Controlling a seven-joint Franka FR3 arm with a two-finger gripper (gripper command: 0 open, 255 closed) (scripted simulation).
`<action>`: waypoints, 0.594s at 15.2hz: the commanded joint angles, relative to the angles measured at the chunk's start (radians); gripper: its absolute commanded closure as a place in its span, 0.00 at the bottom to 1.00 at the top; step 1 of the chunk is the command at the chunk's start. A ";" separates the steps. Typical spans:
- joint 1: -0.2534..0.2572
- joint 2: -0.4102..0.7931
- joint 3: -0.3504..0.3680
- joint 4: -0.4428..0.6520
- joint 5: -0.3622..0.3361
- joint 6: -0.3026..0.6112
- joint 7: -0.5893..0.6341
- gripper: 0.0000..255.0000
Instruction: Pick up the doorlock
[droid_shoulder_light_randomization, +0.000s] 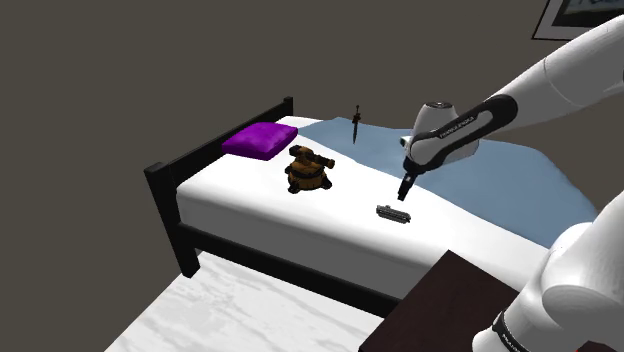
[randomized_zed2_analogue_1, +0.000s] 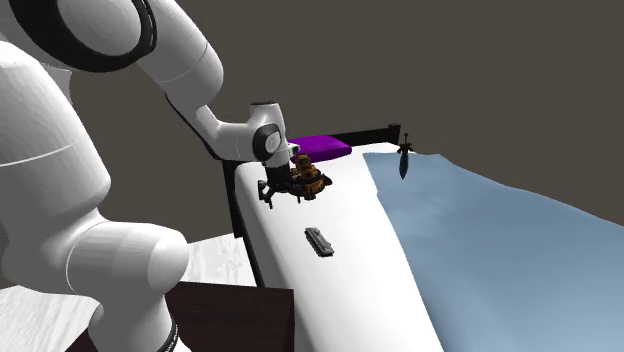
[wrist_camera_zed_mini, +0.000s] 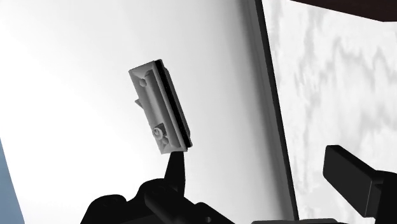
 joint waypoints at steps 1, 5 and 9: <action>0.007 0.094 -0.022 0.028 0.051 0.070 -0.066 0.00; -0.012 0.280 -0.011 0.105 0.206 0.177 -0.223 0.00; -0.093 0.454 0.065 0.207 0.343 0.251 -0.364 0.00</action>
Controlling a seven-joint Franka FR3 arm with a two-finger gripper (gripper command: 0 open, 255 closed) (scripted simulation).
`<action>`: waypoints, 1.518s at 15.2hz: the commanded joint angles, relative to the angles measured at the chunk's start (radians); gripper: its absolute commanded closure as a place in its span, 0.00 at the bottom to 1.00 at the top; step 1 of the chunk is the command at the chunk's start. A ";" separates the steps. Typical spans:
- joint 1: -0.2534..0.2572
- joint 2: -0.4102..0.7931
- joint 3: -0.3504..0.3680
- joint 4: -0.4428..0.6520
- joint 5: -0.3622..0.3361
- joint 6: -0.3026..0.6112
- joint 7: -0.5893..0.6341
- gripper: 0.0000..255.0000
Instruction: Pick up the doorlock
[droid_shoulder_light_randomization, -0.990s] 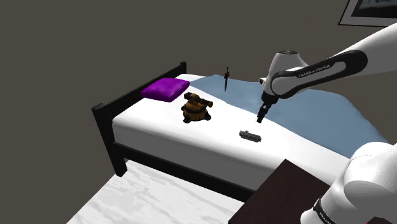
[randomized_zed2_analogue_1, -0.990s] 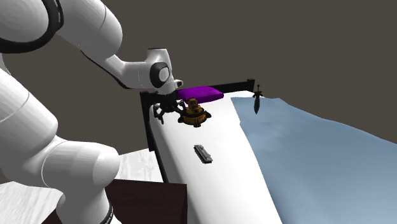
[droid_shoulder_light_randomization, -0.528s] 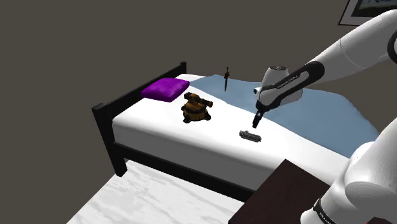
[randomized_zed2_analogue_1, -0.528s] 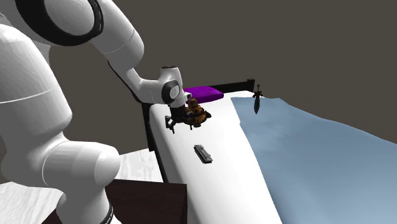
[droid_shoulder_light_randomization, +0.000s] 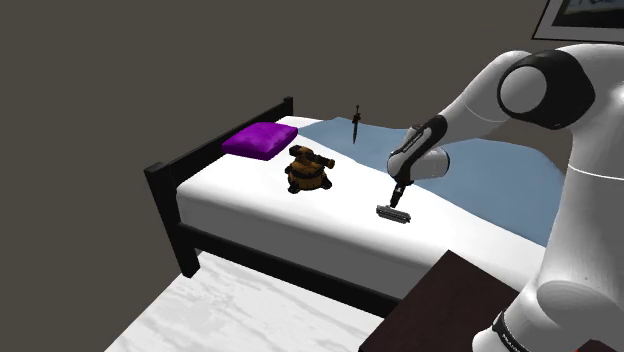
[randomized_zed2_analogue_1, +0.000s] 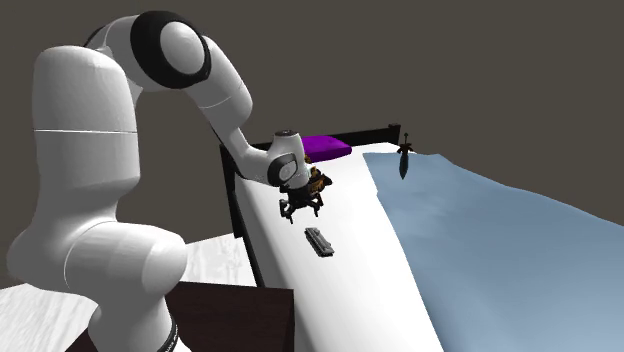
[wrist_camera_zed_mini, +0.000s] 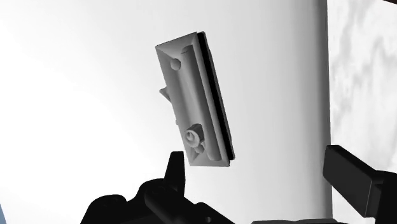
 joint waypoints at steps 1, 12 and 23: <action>-0.047 0.088 0.043 0.057 0.059 0.035 -0.065 0.00; -0.176 0.336 0.164 0.220 0.135 0.138 -0.163 0.00; -0.187 0.359 0.176 0.228 0.141 0.154 -0.168 1.00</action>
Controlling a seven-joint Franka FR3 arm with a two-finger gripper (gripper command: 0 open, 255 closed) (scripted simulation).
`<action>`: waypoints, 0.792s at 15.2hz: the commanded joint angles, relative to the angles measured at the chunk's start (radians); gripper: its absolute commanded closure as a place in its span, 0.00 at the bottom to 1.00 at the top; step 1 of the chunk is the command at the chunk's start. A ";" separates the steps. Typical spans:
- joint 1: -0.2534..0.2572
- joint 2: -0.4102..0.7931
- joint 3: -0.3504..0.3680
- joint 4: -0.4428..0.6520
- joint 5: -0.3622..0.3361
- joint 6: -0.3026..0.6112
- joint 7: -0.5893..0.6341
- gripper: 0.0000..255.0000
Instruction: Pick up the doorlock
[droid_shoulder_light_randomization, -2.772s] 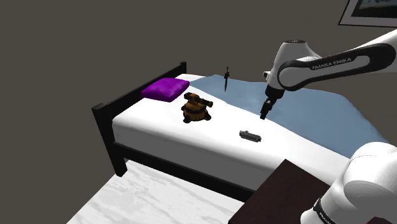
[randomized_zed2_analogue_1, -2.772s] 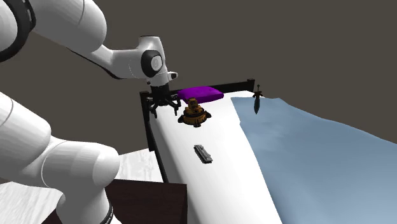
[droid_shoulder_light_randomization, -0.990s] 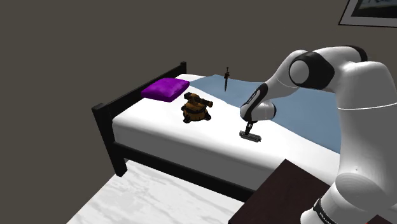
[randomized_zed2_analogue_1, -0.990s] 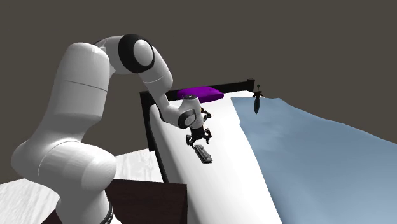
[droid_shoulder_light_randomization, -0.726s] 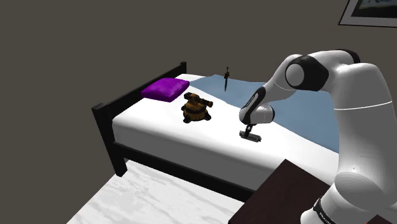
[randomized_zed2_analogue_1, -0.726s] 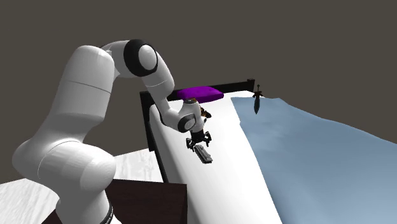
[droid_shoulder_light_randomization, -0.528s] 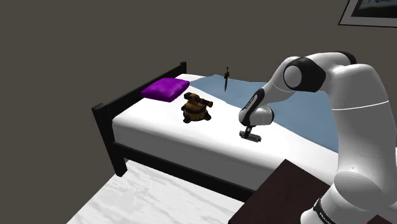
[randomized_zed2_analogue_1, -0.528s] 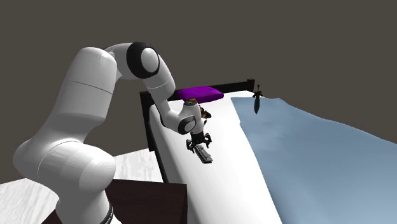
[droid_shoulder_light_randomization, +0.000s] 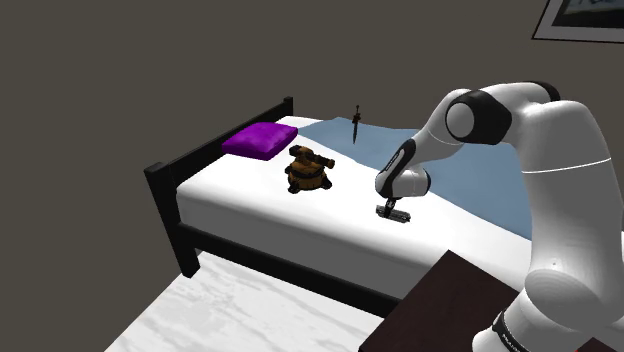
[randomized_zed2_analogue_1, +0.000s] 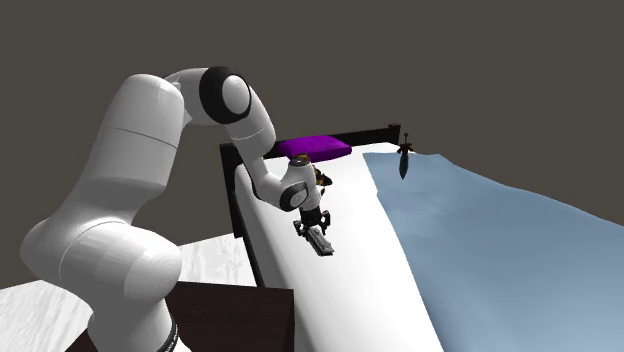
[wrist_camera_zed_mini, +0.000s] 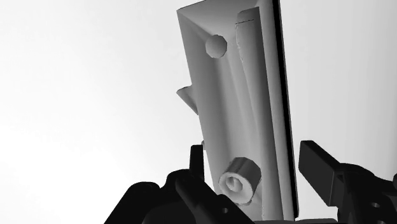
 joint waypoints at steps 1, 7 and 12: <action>-0.001 0.004 0.000 -0.001 0.000 0.001 0.000 1.00; 0.029 -0.063 -0.035 -0.024 -0.018 -0.046 0.014 1.00; 0.057 -0.125 -0.069 -0.041 -0.041 -0.093 0.030 1.00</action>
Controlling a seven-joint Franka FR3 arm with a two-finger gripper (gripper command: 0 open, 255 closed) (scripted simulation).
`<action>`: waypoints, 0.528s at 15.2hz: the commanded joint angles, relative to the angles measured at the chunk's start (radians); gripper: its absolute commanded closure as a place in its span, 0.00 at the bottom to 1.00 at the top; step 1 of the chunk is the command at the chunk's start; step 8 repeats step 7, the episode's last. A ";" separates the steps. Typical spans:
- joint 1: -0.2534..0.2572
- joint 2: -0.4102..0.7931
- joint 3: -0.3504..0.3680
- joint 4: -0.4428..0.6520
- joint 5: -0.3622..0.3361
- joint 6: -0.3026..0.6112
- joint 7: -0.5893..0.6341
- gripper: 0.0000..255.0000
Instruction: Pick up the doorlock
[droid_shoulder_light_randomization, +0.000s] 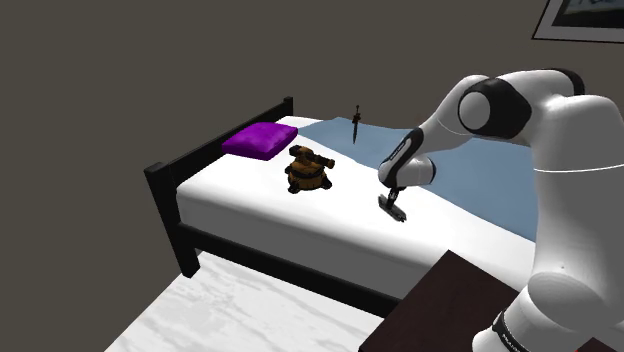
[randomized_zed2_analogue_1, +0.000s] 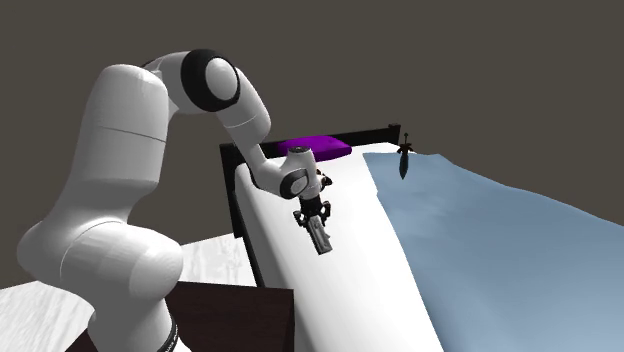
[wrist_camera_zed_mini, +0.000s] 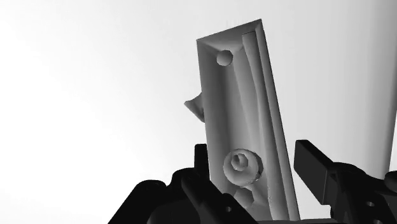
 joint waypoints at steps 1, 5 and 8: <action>0.014 -0.025 -0.015 -0.005 -0.011 -0.021 0.009 1.00; 0.036 -0.074 -0.042 -0.014 -0.034 -0.061 0.025 1.00; 0.036 -0.076 -0.043 -0.015 -0.035 -0.063 0.025 1.00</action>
